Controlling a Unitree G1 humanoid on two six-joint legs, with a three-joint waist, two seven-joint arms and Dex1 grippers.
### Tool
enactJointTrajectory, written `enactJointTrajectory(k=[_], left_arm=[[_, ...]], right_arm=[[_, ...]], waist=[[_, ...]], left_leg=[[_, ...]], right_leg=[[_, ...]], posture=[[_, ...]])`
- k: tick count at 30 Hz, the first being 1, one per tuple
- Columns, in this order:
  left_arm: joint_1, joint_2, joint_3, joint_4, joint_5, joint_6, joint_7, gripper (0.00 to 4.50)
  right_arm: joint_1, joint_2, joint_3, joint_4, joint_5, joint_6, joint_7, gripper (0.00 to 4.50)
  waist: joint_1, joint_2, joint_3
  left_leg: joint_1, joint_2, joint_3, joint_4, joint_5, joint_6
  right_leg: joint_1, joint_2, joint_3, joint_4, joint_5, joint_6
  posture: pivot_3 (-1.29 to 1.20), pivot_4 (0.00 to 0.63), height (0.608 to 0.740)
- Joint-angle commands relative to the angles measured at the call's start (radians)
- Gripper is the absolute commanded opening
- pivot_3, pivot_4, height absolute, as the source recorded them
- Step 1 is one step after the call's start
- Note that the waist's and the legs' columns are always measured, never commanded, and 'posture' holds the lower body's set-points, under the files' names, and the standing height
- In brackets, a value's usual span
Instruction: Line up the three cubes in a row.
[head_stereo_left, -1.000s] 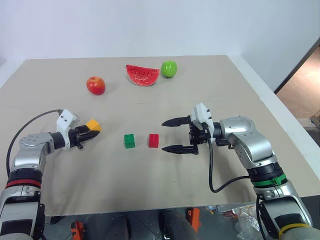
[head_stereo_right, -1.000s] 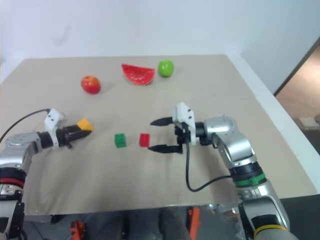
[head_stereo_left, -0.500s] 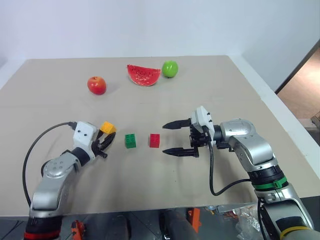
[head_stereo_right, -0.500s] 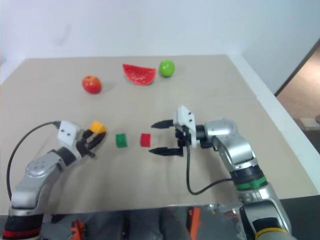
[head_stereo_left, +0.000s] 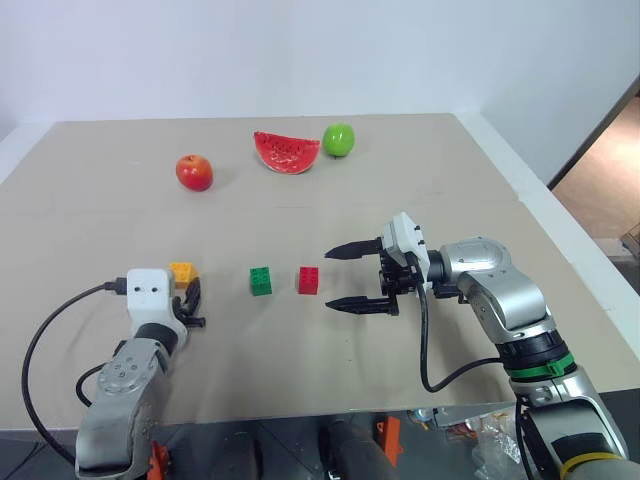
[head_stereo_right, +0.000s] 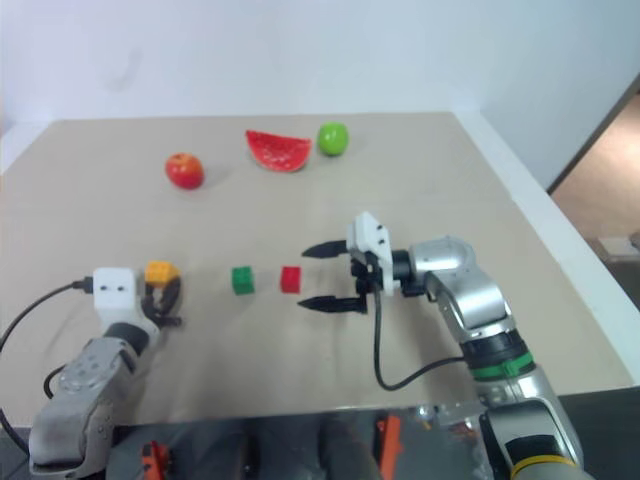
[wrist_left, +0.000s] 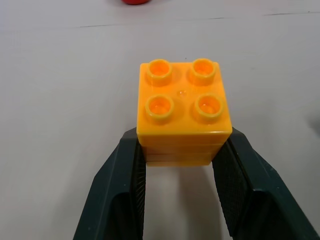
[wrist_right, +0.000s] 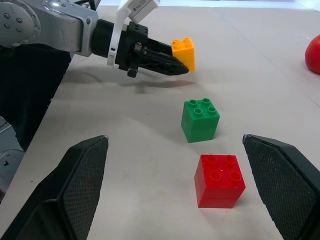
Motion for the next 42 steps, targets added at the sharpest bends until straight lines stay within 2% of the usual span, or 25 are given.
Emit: enactJointTrajectory(k=[1, 17, 25, 32, 33, 35, 36, 38, 40, 42], left_arm=[[-0.025, -0.016, -0.002, -0.025, -0.036, 0.032, 0.006, 1.31], [-0.028, -0.016, -0.081, -0.024, -0.064, 0.122, -0.009, 1.31], [-0.047, 0.0, -0.068, 0.011, -0.063, 0.113, -0.014, 1.31], [-0.048, -0.029, -0.05, 0.012, -0.098, 0.154, -0.006, 1.31], [-0.047, -0.027, -0.051, 0.01, -0.1, 0.155, -0.006, 2.34], [-0.043, -0.015, -0.057, 0.001, -0.097, 0.151, -0.009, 2.83], [-0.039, -0.006, -0.06, -0.006, -0.094, 0.149, -0.013, 3.33], [-0.033, 0.012, -0.064, -0.015, -0.088, 0.144, -0.02, 4.0], [-0.027, 0.03, -0.062, -0.023, -0.083, 0.134, -0.025, 4.39], [-0.015, 0.047, -0.049, -0.037, -0.087, 0.127, -0.032, 4.39]], right_arm=[[-0.03, 0.003, -0.025, -0.02, 0.02, 0.008, 0.001, 4.5], [-0.034, 0.009, -0.024, 0.001, 0.004, -0.013, -0.004, 4.5], [-0.026, 0.006, -0.025, 0.002, 0.003, -0.019, -0.007, 4.5], [-0.022, 0.005, -0.027, 0.002, 0.003, -0.021, -0.011, 4.5], [-0.022, 0.005, -0.027, 0.003, 0.003, -0.021, -0.011, 4.5], [-0.02, 0.004, -0.027, 0.002, 0.003, -0.022, -0.011, 4.5], [-0.019, 0.003, -0.028, 0.002, 0.002, -0.022, -0.011, 4.5], [-0.018, 0.003, -0.028, 0.003, 0.002, -0.023, -0.011, 4.5], [-0.017, 0.003, -0.027, 0.004, 0.001, -0.025, -0.011, 4.5], [-0.016, 0.002, -0.026, 0.005, 0.001, -0.027, -0.009, 4.5]], waist=[[0.0, 0.0, 0.0], [0.0, 0.0, 0.0], [0.0, 0.0, 0.0], [0.0, 0.0, 0.0], [0.0, 0.0, 0.0], [0.0, 0.0, 0.0], [0.0, 0.0, 0.0], [-0.001, 0.0, 0.0], [-0.003, 0.0, 0.0], [-0.006, 0.0, 0.0]], left_leg=[[0.0, 0.0, 0.0, 0.0, 0.0, 0.0], [-0.001, 0.0, 0.0, 0.0, 0.0, 0.0], [0.0, 0.0, 0.0, 0.0, 0.0, 0.0], [0.0, 0.0, 0.0, 0.0, 0.0, 0.0], [0.0, 0.0, 0.0, 0.0, 0.0, 0.0], [0.0, 0.0, 0.0, 0.0, 0.0, 0.0], [0.0, 0.0, 0.0, 0.0, 0.0, 0.0], [0.001, 0.0, -0.001, 0.0, 0.0, 0.0], [0.001, 0.0, -0.001, 0.0, 0.0, 0.0], [0.002, 0.0, -0.002, -0.001, 0.0, 0.0]], right_leg=[[0.0, 0.0, 0.0, 0.0, 0.0, 0.0], [0.0, 0.0, 0.0, 0.0, 0.0, 0.0], [0.0, 0.0, 0.0, 0.0, 0.0, 0.0], [0.0, 0.0, 0.0, 0.0, 0.0, 0.0], [0.0, 0.0, 0.0, 0.0, 0.0, 0.0], [0.0, 0.0, 0.0, 0.0, 0.0, 0.0], [0.0, 0.0, 0.0, 0.0, 0.0, 0.0], [0.0, 0.0, 0.0, 0.0, 0.0, 0.0], [0.0, 0.001, 0.0, 0.0, 0.0, 0.0], [0.0, 0.002, 0.001, 0.0, 0.0, 0.0]], posture=[[0.0, 0.15, 0.74], [0.0, 0.15, 0.74], [0.0, 0.15, 0.74], [0.0, 0.15, 0.74], [0.0, 0.15, 0.74], [0.0, 0.15, 0.74], [0.0, 0.15, 0.74], [0.0, 0.15, 0.74], [0.0, 0.15, 0.74], [0.0, 0.15, 0.74]])
